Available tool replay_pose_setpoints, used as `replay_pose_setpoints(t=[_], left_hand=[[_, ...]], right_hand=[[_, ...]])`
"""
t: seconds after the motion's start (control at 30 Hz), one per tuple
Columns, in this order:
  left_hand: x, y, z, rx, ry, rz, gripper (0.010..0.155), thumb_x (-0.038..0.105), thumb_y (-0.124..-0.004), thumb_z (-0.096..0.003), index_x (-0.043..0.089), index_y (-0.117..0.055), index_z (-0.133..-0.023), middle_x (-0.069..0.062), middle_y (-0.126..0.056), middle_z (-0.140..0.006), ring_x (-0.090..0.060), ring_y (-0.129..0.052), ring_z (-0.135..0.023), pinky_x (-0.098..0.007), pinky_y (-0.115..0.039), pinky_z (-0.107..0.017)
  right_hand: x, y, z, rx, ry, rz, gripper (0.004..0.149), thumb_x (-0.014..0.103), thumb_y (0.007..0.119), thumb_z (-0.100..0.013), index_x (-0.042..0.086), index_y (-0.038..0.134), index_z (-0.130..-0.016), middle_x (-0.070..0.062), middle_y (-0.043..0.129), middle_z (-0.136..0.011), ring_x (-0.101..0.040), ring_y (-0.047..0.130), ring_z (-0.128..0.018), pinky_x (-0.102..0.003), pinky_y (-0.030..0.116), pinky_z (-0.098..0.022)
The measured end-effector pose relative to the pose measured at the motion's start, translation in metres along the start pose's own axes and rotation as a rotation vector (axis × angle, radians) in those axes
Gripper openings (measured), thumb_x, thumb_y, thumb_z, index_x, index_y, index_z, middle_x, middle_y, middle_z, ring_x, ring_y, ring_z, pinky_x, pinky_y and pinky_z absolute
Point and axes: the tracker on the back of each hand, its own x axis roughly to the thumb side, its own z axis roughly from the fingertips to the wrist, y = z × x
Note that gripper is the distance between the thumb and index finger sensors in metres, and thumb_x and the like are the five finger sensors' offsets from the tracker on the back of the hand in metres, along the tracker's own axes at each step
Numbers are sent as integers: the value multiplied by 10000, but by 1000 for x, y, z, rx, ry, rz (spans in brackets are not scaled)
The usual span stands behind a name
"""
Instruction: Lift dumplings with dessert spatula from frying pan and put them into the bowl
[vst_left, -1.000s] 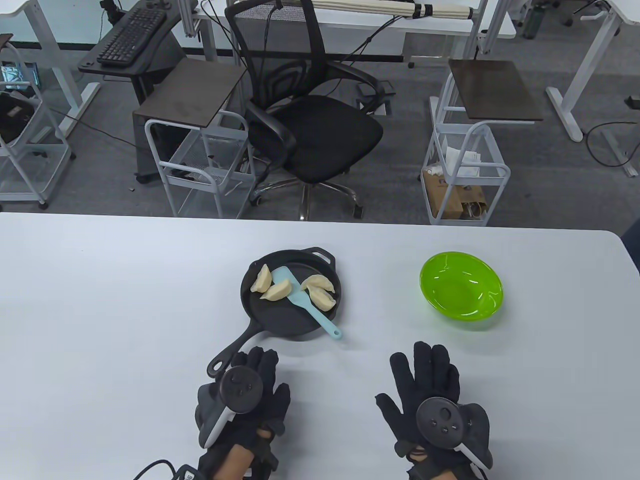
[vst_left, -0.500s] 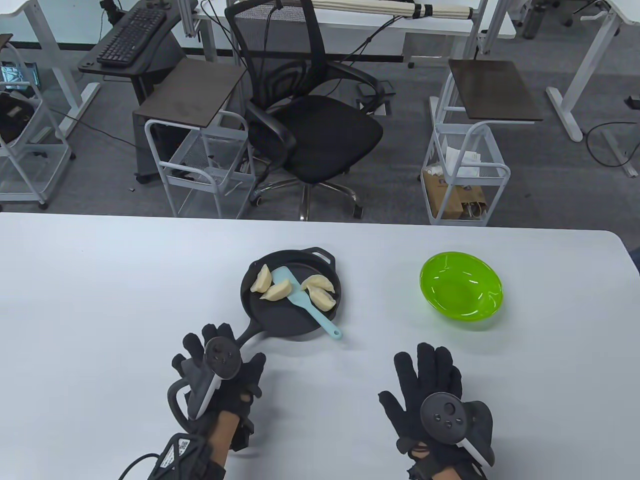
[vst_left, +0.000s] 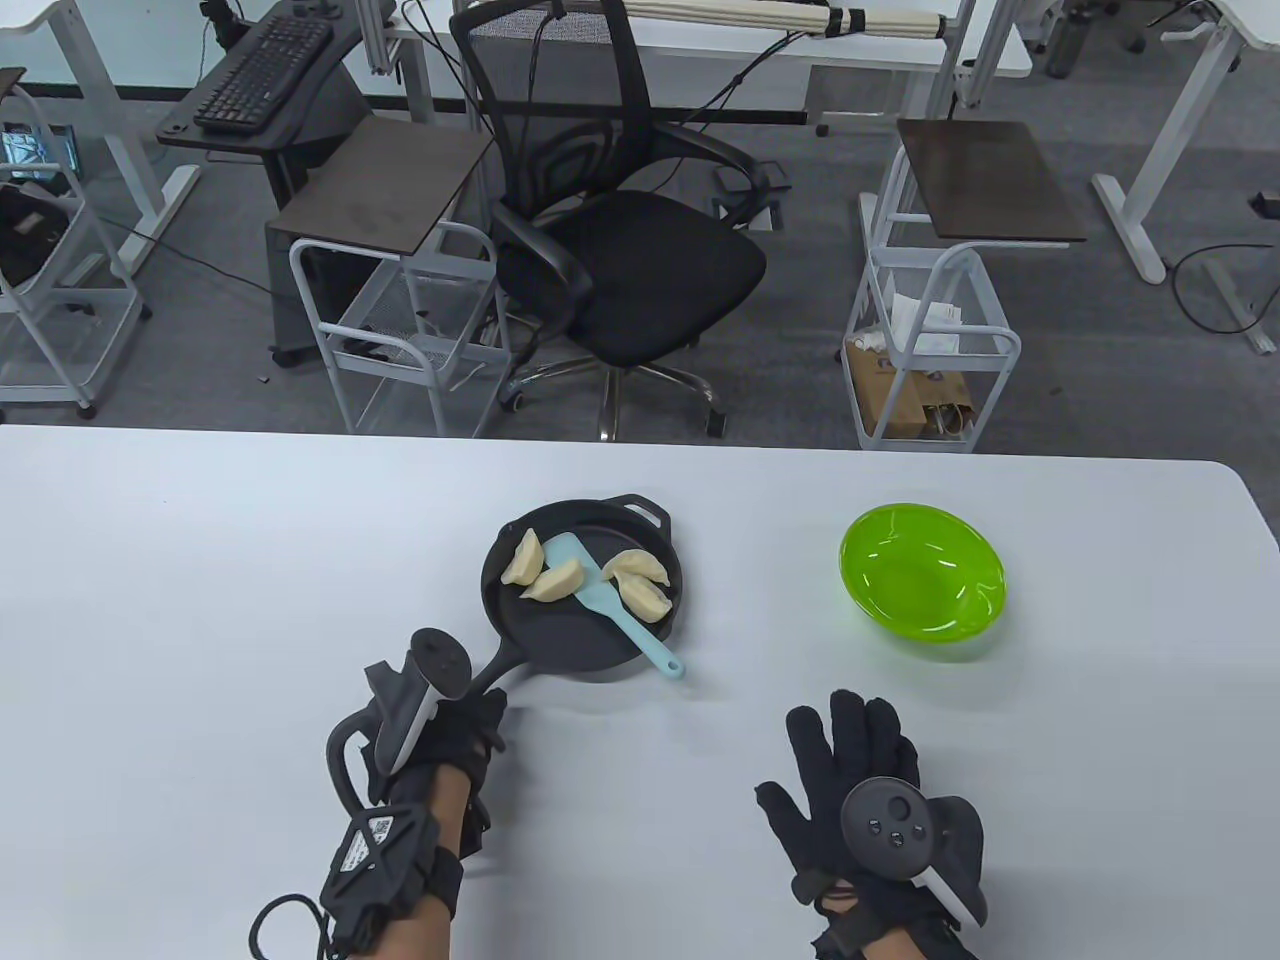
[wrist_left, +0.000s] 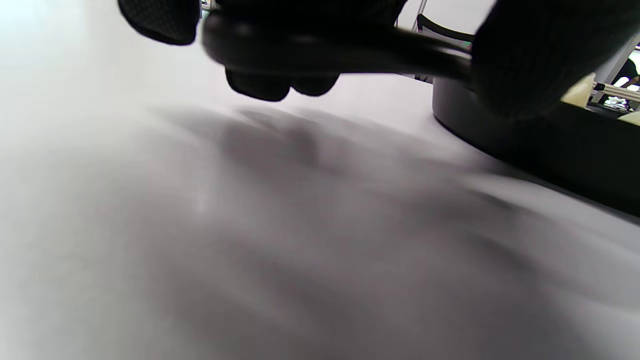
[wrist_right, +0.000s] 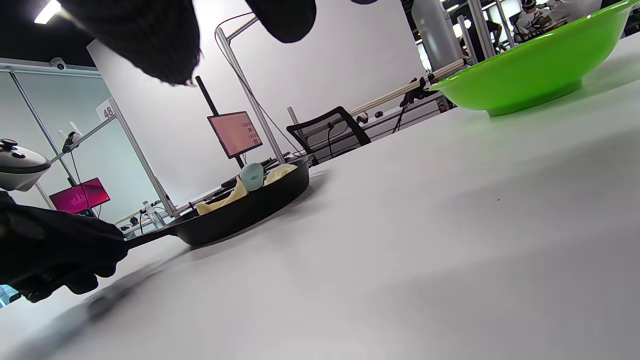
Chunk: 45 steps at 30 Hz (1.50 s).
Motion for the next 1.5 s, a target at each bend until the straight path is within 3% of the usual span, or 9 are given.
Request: replay_pose_setpoints(t=[0.13, 0.27, 0.57, 0.73, 0.93, 1.07, 1.5], left_hand=[[8, -1, -4, -7, -1, -32, 831, 613, -878, -403, 297, -525, -1086, 3, -859, -1023, -280, -877, -903, -548, -674, -663], [13, 1, -9, -21, 4, -43, 735, 535, -890, -415, 278, -623, -1049, 31, -1003, -828, -241, -998, -710, -520, -742, -588], [22, -8, -19, -167, -49, -82, 569, 478, -894, -430, 293, -757, -951, 99, -1060, -469, -136, -1035, -413, -462, -839, -450], [22, -9, -18, -183, -50, -53, 524, 516, -900, -416, 315, -811, -892, 113, -1054, -380, -112, -1030, -302, -437, -868, -375], [20, -9, -16, -150, -63, 17, 519, 657, -835, -373, 309, -912, -749, 124, -1060, -276, -111, -1019, -178, -421, -882, -273], [22, -9, -12, -125, -88, 2, 469, 657, -817, -377, 305, -937, -661, 131, -1046, -240, -109, -1010, -147, -426, -879, -242], [15, -6, 16, -46, -116, 57, 449, 641, -831, -387, 280, -958, -621, 133, -1041, -200, -111, -996, -98, -426, -874, -205]], right_hand=[[-2, 3, -3, 21, 13, -9, 730, 492, 731, -571, 139, 410, -1123, -261, 141, -1145, -606, 46, -997, -724, 103, -712], [-3, 3, -4, 20, 18, -17, 725, 491, 729, -573, 140, 414, -1123, -257, 145, -1149, -604, 35, -996, -720, 93, -713], [-5, 3, -5, 22, 29, -28, 723, 495, 728, -573, 140, 420, -1123, -251, 154, -1154, -603, 44, -1001, -720, 99, -717], [-4, 5, -6, 35, 28, -33, 721, 496, 727, -575, 143, 419, -1124, -249, 159, -1156, -602, 51, -1006, -722, 101, -718], [-5, 5, -7, 42, 33, -39, 720, 498, 726, -575, 147, 418, -1124, -246, 158, -1158, -602, 55, -1009, -722, 103, -720], [-5, 5, -7, 45, 38, -42, 721, 498, 725, -576, 146, 418, -1124, -243, 159, -1159, -601, 57, -1010, -722, 101, -721], [-7, 4, -8, 29, 49, -56, 720, 500, 723, -576, 149, 415, -1124, -240, 164, -1161, -599, 65, -1015, -721, 106, -724]])
